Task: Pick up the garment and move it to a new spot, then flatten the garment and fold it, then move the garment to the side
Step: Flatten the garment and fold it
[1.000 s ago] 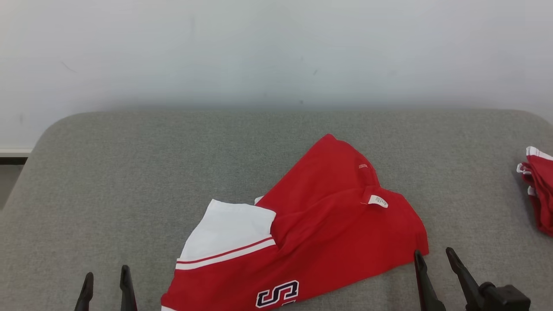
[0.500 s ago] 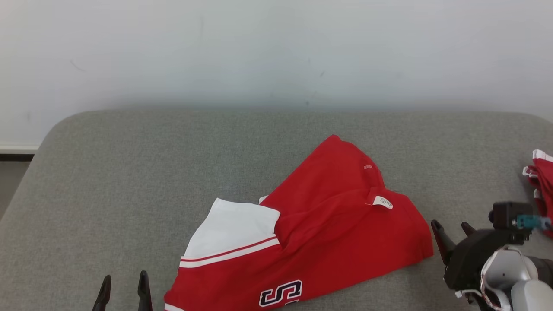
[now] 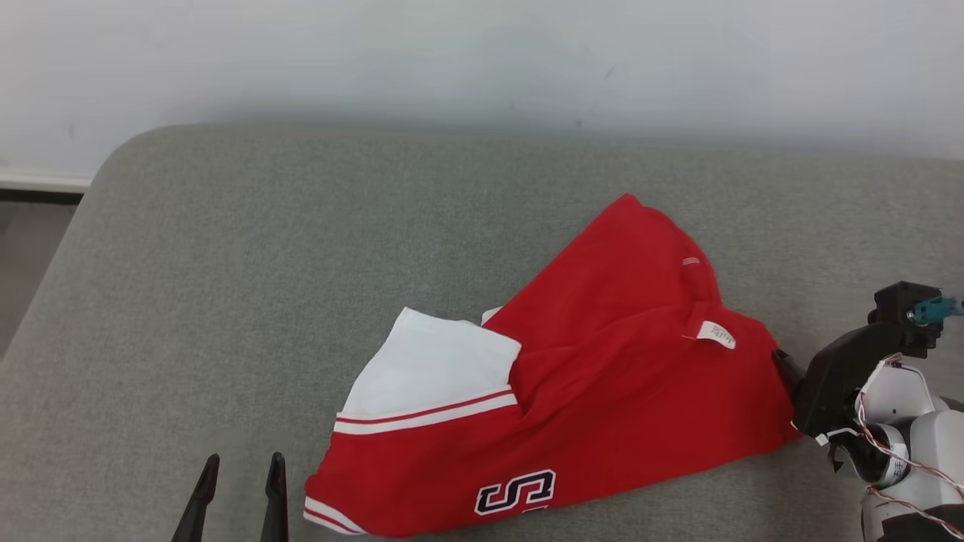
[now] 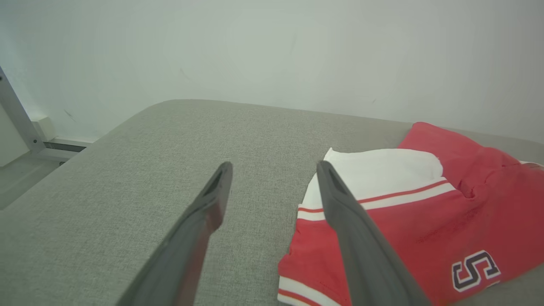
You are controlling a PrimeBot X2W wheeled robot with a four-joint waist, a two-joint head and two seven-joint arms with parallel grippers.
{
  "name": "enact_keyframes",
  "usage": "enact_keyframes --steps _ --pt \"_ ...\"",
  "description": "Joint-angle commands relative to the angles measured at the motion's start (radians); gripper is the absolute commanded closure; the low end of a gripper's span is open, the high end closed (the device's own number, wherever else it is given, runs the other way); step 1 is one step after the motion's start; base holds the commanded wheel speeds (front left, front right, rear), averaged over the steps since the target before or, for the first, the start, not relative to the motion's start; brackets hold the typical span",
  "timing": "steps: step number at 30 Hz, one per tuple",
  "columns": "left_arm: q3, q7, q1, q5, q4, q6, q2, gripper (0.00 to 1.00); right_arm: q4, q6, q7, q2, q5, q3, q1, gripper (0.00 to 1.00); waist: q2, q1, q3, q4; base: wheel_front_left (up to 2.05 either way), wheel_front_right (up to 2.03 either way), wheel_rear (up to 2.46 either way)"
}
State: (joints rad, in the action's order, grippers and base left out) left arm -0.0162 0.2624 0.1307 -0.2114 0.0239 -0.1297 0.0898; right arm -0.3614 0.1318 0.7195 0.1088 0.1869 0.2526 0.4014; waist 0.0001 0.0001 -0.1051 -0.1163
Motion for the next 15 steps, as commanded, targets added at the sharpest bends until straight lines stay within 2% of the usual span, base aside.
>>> enact_keyframes --steps 1,6,7,8,9,10,15 --pt "0.001 0.003 -0.014 0.012 -0.003 -0.001 0.007 0.0 -0.01 -0.003 0.001 -0.001 -0.008 0.004 0.011 0.0 -0.0001 -0.0001 -0.03 -0.027 0.0 0.0 0.0" --pt "0.002 0.003 -0.014 0.014 -0.002 0.0 0.018 0.0 -0.039 -0.003 0.009 -0.007 -0.018 0.003 0.026 0.0 -0.0001 -0.0001 -0.042 -0.032 0.0 0.0 0.0" --pt "0.003 0.003 -0.015 0.012 0.0 0.0 0.02 0.0 -0.042 -0.003 0.009 -0.01 -0.014 0.003 0.027 0.11 -0.0001 -0.0001 -0.042 -0.031 0.0 0.0 0.0" --pt "0.004 0.003 -0.017 0.01 0.002 0.0 0.021 0.0 -0.043 -0.003 0.007 -0.013 -0.013 0.001 0.028 0.51 -0.0001 -0.0001 -0.043 -0.03 0.0 0.0 0.0" --pt "0.004 0.003 -0.018 0.01 0.003 0.0 0.02 0.0 -0.042 -0.003 0.003 -0.013 -0.012 -0.002 0.028 0.85 -0.0001 -0.0001 -0.044 -0.028 0.0 0.0 0.0" --pt "0.004 0.003 -0.019 0.011 0.006 0.0 0.019 0.0 -0.041 -0.003 0.002 -0.014 -0.01 -0.005 0.026 1.0 -0.0001 -0.0001 -0.044 -0.026 0.0 0.0 0.0" --pt "0.004 0.003 -0.021 0.013 0.012 0.0 0.014 0.0 -0.029 -0.003 -0.004 -0.002 0.008 -0.023 0.009 1.0 -0.0001 -0.0001 -0.043 -0.011 0.0 0.0 0.0"
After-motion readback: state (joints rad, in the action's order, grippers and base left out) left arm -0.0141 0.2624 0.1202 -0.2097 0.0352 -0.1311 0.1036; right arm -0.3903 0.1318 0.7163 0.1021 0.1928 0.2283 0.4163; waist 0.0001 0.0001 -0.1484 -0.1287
